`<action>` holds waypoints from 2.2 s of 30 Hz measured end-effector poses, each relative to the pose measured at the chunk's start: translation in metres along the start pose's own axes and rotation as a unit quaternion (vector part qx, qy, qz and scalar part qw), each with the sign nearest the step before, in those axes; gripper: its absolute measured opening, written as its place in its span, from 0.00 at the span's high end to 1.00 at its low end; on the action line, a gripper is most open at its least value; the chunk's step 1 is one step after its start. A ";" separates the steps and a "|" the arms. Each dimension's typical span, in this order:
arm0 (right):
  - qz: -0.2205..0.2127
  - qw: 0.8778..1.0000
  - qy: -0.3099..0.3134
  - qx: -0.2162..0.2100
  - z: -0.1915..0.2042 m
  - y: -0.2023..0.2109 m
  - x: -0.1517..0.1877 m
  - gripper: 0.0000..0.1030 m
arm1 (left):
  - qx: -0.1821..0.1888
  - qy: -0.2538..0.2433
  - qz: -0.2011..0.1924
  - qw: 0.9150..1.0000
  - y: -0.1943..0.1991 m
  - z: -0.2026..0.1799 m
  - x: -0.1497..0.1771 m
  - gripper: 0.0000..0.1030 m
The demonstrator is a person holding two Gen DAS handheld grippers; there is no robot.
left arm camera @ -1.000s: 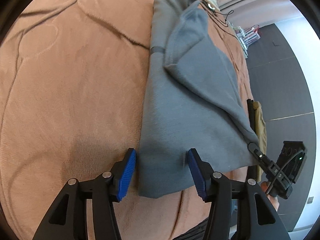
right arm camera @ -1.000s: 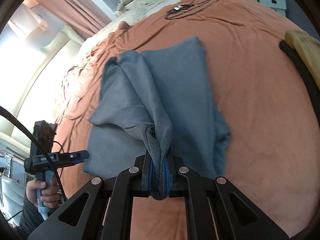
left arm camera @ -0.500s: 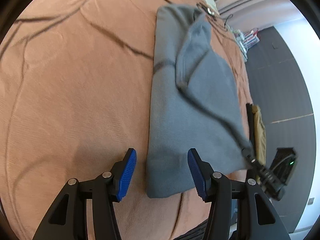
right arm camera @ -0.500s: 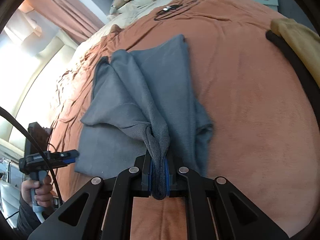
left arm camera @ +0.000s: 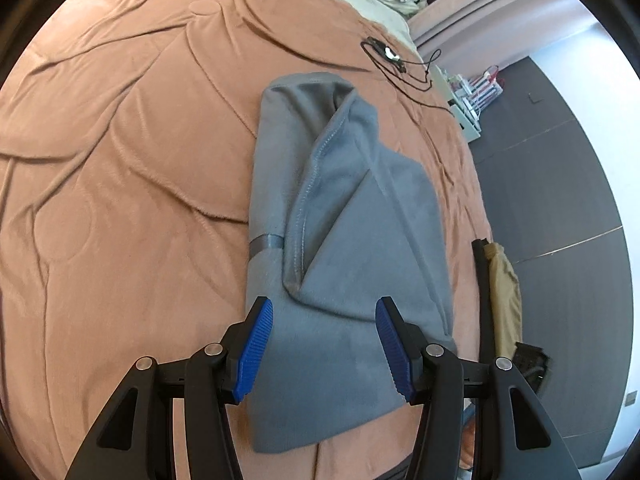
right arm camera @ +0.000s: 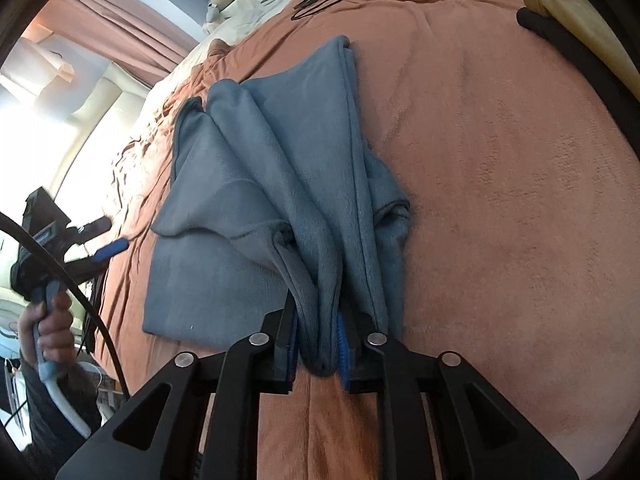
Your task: Fold small clothes
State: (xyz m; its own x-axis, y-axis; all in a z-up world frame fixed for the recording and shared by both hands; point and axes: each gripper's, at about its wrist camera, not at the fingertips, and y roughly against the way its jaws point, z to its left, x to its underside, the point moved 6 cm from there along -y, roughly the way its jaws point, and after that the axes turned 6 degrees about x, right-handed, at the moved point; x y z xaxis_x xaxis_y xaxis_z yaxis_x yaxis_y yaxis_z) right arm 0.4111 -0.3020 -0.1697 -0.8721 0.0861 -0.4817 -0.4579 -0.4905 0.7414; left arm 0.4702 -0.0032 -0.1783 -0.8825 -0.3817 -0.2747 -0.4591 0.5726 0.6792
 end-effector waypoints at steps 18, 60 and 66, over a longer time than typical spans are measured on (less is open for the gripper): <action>-0.031 0.995 0.086 0.039 0.045 0.000 -0.074 0.43 | 0.002 0.020 0.007 1.000 -0.017 0.028 -0.003 0.46; -0.028 0.972 0.224 0.064 0.143 -0.094 -0.165 1.00 | 0.014 0.039 0.019 0.999 -0.035 0.049 -0.001 0.46; -0.031 0.958 0.281 0.057 0.181 -0.095 -0.143 1.00 | 0.025 0.049 -0.008 0.998 -0.011 0.054 -0.013 0.46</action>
State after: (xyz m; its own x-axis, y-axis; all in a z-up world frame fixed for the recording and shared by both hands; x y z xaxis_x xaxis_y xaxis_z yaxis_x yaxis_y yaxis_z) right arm 0.5477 -0.1111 -0.0870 -0.6271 -0.3835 -0.6780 -0.5495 -0.3990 0.7340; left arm 0.4813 0.0346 -0.2188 -0.8619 -0.4588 -0.2162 -0.4800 0.6005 0.6395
